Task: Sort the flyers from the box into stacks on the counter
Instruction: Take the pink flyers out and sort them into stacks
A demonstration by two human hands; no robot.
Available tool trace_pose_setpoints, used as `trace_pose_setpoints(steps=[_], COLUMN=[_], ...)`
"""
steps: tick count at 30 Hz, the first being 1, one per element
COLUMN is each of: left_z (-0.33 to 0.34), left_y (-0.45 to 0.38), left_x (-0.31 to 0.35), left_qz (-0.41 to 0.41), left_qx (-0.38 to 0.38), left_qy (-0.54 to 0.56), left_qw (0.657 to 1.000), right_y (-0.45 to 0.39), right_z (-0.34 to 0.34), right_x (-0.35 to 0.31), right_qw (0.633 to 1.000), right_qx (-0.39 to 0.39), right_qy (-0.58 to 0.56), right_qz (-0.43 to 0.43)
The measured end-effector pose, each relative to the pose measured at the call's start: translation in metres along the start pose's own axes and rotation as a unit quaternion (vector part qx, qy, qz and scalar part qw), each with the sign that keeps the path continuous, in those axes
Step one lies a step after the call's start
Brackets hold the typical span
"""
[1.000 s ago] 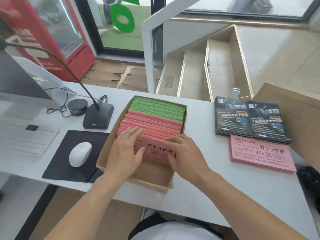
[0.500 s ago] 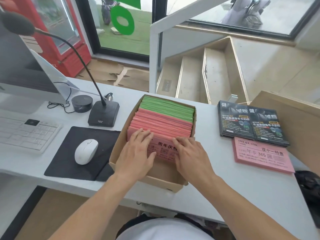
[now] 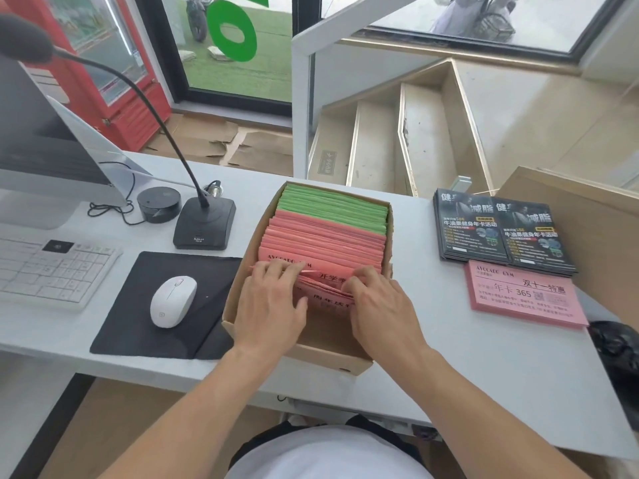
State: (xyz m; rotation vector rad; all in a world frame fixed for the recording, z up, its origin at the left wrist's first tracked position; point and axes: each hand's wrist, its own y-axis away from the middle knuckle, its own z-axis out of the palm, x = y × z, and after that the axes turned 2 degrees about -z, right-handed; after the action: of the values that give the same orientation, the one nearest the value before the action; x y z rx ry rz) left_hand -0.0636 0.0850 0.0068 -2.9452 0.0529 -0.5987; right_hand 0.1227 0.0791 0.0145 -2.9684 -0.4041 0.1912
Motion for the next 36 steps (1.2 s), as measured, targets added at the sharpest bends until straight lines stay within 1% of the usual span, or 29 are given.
trace_pose_setpoints(steps=[5, 9, 11, 13, 15, 19, 23, 25, 28, 29, 30, 31, 32, 34, 36], left_z=[0.001, 0.000, 0.000, -0.001, -0.001, 0.002, 0.000, -0.007, -0.041, -0.057, -0.072, -0.087, -0.099, -0.111, -0.104], left_y=[0.000, 0.001, 0.000, 0.000, 0.000, -0.001, -0.004, -0.003, -0.006, -0.008, -0.010, -0.012, -0.012, -0.012, -0.009], left_x=[0.000, 0.000, 0.000, 0.001, 0.000, 0.000, -0.001, -0.003, -0.008, -0.009, -0.007, -0.002, 0.008, 0.034, 0.062], left_qz=[-0.006, -0.016, -0.018, -0.016, -0.013, -0.013, -0.011, -0.007, 0.011, 0.015, 0.021, 0.030, 0.032, 0.018, 0.007], left_qx=[-0.010, -0.004, -0.005, -0.009, -0.007, 0.003, -0.007, -0.009, 0.026, 0.043, 0.047, 0.036, 0.007, -0.060, -0.100], left_qy=[0.005, 0.024, 0.025, 0.012, 0.007, 0.020, 0.007, -0.015, -0.040, -0.030, 0.004, 0.065, 0.141, 0.276, 0.334], left_qw=[1.000, 1.000, 1.000, 1.000, 1.000, 1.000, 1.000, 1.000, 0.999, 0.999, 0.999, 0.997, 0.990, 0.959, 0.937], right_y=[-0.004, 0.001, 0.003, 0.002, 0.000, 0.000, -0.001, 0.000, 0.007, 0.010, 0.013, 0.017, 0.022, 0.032, 0.041], right_z=[0.001, 0.000, 0.001, 0.003, 0.003, 0.001, -0.001, -0.011, -0.037, -0.045, -0.054, -0.063, -0.073, -0.092, -0.106], right_x=[-0.003, -0.006, -0.007, -0.008, -0.009, -0.016, -0.014, -0.014, -0.003, 0.006, 0.016, 0.026, 0.034, 0.051, 0.071], right_qw=[0.999, 0.999, 1.000, 0.999, 0.998, 1.000, 0.999, 0.999, 0.987, 0.980, 0.971, 0.957, 0.938, 0.905, 0.866], right_qx=[0.027, 0.045, 0.024, -0.026, -0.055, -0.010, -0.040, -0.012, 0.064, 0.079, 0.079, 0.069, 0.064, 0.094, 0.132], right_qy=[0.024, 0.011, 0.010, 0.015, 0.003, -0.019, -0.013, -0.041, -0.150, -0.184, -0.225, -0.279, -0.337, -0.407, -0.463], right_qz=[-0.006, -0.002, -0.002, -0.019, -0.024, -0.005, -0.001, -0.008, 0.009, 0.012, 0.017, 0.029, 0.046, 0.080, 0.133])
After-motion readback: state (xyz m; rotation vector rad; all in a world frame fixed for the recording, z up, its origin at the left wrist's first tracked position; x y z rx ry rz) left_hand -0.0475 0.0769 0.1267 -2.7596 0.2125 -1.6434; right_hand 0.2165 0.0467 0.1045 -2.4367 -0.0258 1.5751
